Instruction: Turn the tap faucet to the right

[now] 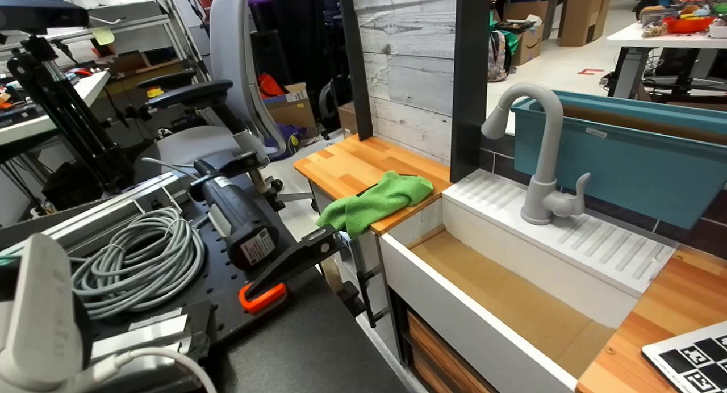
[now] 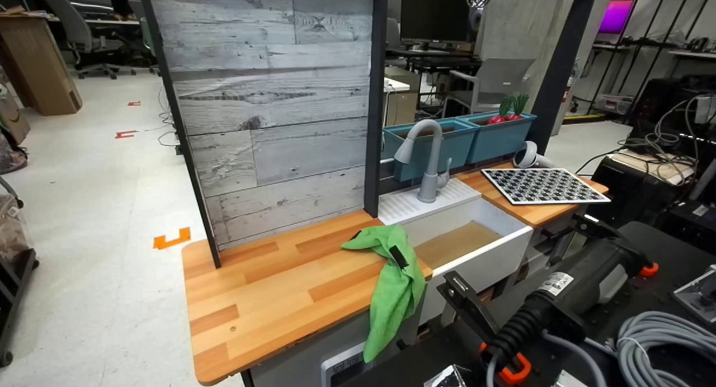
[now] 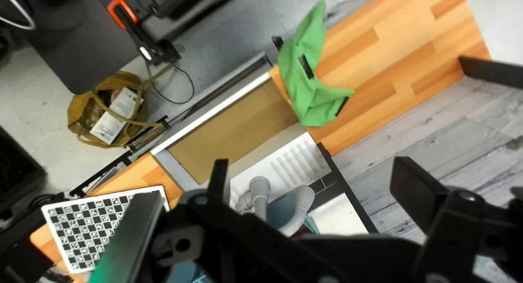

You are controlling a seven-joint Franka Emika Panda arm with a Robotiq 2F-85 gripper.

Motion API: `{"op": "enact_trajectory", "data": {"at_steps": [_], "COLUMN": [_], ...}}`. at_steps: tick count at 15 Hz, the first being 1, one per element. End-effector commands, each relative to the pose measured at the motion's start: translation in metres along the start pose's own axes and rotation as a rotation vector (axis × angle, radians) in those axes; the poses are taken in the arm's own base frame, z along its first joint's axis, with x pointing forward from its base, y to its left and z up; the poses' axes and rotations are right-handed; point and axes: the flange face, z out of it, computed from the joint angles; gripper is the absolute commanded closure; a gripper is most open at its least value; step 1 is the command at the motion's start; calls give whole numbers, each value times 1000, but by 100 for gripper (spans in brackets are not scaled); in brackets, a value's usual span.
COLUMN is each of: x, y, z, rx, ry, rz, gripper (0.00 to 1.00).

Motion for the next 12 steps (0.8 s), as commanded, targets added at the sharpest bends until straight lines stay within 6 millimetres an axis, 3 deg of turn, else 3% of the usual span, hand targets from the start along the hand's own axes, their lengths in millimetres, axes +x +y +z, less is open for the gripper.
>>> {"op": "enact_trajectory", "data": {"at_steps": [1, 7, 12], "x": [73, 149, 166], "y": [-14, -45, -45], "z": [53, 161, 229], "rx": [114, 329, 318], "ry": [30, 163, 129], "rz": [168, 282, 264], "gripper": [0, 0, 0]}}
